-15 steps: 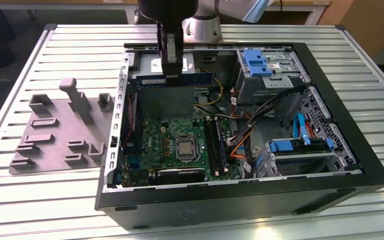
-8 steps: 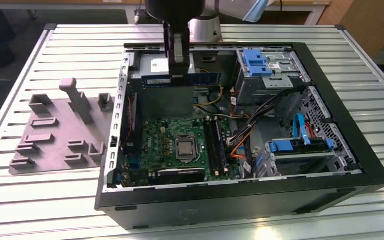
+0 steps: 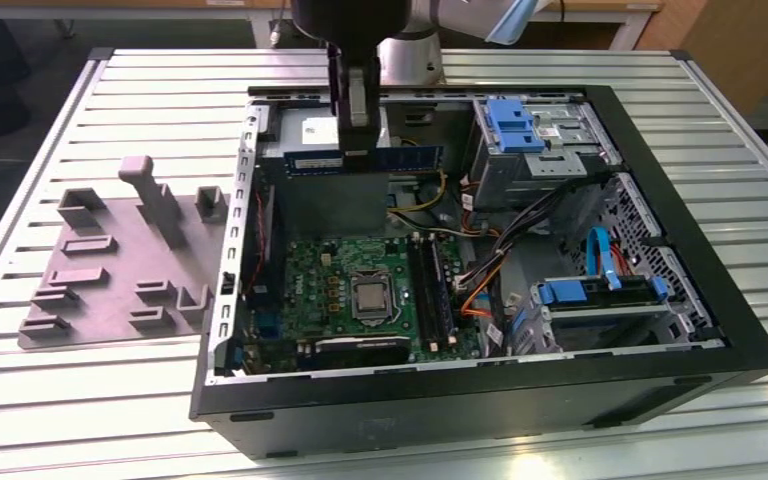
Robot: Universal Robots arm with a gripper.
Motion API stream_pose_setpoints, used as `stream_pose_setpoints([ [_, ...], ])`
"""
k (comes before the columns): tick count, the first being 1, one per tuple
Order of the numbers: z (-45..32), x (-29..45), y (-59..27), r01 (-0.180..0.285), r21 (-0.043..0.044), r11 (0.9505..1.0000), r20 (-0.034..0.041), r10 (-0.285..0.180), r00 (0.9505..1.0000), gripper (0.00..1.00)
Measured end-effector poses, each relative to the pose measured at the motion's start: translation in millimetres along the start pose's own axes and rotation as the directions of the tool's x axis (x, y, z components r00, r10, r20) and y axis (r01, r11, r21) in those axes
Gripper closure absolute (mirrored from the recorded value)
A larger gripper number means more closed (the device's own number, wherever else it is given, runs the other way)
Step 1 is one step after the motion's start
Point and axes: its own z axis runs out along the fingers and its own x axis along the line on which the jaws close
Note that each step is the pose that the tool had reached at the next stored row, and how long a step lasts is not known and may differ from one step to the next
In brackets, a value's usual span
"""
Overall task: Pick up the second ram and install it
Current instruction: 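Pick up the second ram and move it above second insertion slot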
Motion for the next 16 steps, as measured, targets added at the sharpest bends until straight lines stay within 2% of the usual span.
stream_pose_setpoints([
  [2, 0.0, 0.0, 5.1, 0.000, 0.0000, 1.0000, 0.0000, 0.000, 1.0000, 0.86],
  [13, 0.0, 0.0, 5.7, 0.000, 0.0000, 1.0000, 0.0000, 0.000, 1.0000, 0.86],
  [16, -0.1, 0.0, 8.4, 0.000, 0.0000, 1.0000, 0.0000, 0.000, 1.0000, 0.86],
])
